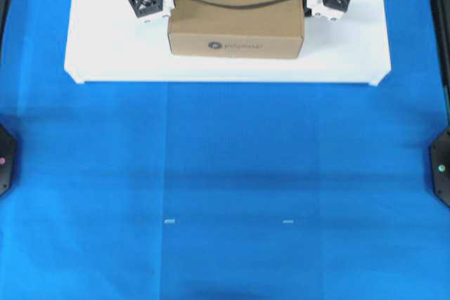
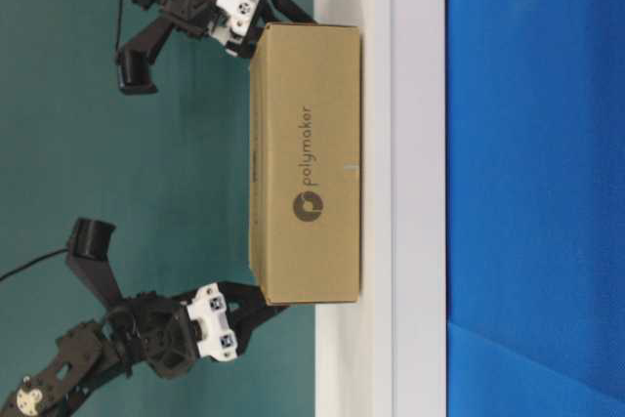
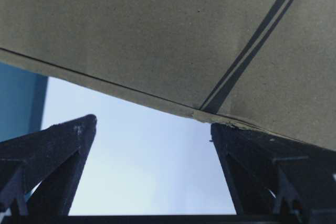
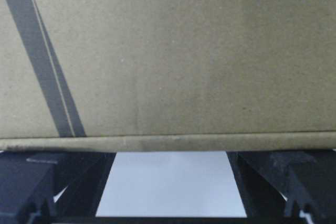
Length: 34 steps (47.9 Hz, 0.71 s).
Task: Place the cardboard box on the stand after clamping it between your arms.
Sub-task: 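Lower the box onto the white stand with both grippers, then release the box and pull both grippers outward away from it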
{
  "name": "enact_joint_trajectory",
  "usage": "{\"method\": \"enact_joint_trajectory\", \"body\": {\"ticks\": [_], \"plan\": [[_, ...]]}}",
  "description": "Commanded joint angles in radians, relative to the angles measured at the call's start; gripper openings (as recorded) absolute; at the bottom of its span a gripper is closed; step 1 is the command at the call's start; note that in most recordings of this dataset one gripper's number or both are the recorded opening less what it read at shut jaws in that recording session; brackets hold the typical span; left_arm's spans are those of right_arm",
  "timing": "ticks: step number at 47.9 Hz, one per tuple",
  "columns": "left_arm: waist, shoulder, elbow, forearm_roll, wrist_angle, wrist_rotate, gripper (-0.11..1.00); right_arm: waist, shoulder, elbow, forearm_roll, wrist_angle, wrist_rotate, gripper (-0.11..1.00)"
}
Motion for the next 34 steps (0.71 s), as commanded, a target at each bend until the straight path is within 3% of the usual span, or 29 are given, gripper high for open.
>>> {"method": "enact_joint_trajectory", "body": {"ticks": [1, 17, 34], "plan": [[-0.060, -0.012, -0.006, -0.031, -0.120, -0.055, 0.87, 0.061, -0.023, -0.074, 0.110, -0.003, -0.015, 0.98], [-0.038, -0.040, 0.054, -0.031, -0.115, 0.006, 0.87, 0.023, -0.052, 0.025, -0.023, -0.002, -0.011, 0.98], [0.026, -0.106, 0.132, -0.031, -0.114, 0.048, 0.87, -0.054, -0.103, 0.081, -0.038, 0.000, -0.015, 0.98]]}}
